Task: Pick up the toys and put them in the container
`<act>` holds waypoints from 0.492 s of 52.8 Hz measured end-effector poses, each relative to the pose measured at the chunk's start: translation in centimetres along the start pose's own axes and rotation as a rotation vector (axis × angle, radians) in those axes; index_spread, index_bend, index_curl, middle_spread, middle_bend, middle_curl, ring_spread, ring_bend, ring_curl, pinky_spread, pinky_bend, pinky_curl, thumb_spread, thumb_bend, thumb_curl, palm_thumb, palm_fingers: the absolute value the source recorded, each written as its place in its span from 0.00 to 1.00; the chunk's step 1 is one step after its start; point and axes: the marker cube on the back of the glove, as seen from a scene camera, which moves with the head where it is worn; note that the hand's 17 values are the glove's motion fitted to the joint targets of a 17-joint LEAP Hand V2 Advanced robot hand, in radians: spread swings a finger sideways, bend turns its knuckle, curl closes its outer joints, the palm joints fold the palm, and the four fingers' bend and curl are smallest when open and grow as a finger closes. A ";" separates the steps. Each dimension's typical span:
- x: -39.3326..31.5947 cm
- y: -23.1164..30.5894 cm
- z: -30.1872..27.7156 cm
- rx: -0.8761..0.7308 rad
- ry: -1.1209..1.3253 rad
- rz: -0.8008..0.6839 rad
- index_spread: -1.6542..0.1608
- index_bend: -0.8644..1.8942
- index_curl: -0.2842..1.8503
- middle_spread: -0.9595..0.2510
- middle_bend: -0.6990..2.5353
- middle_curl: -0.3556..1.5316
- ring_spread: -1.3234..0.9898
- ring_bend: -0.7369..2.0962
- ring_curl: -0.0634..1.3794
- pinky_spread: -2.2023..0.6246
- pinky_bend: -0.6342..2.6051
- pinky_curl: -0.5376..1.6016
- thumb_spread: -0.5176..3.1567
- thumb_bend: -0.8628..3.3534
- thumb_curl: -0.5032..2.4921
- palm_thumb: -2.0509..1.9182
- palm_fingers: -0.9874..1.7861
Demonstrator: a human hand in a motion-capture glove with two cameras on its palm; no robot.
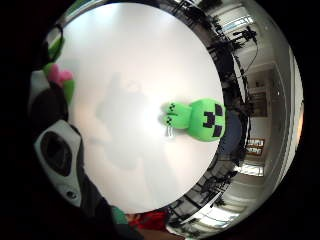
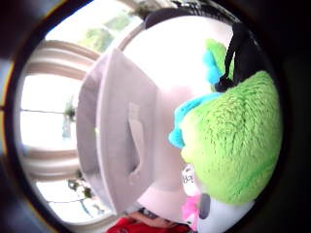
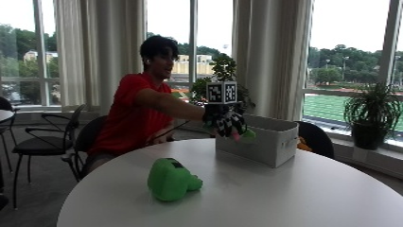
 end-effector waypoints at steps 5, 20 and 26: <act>0.2 0.0 -3.0 0.012 0.009 -0.013 0.69 0.60 0.30 0.44 0.41 0.43 0.38 0.67 0.41 0.63 0.54 0.43 0.26 0.25 0.43 0.71 0.76; -6.7 1.4 -10.8 0.108 -0.011 -0.073 0.71 0.64 0.36 0.43 0.43 0.48 0.38 0.68 0.43 0.63 0.55 0.45 0.21 0.24 0.46 0.71 0.74; -9.5 0.6 -13.7 0.142 -0.020 -0.097 0.72 0.64 0.38 0.43 0.43 0.49 0.38 0.69 0.44 0.64 0.55 0.46 0.19 0.24 0.48 0.71 0.74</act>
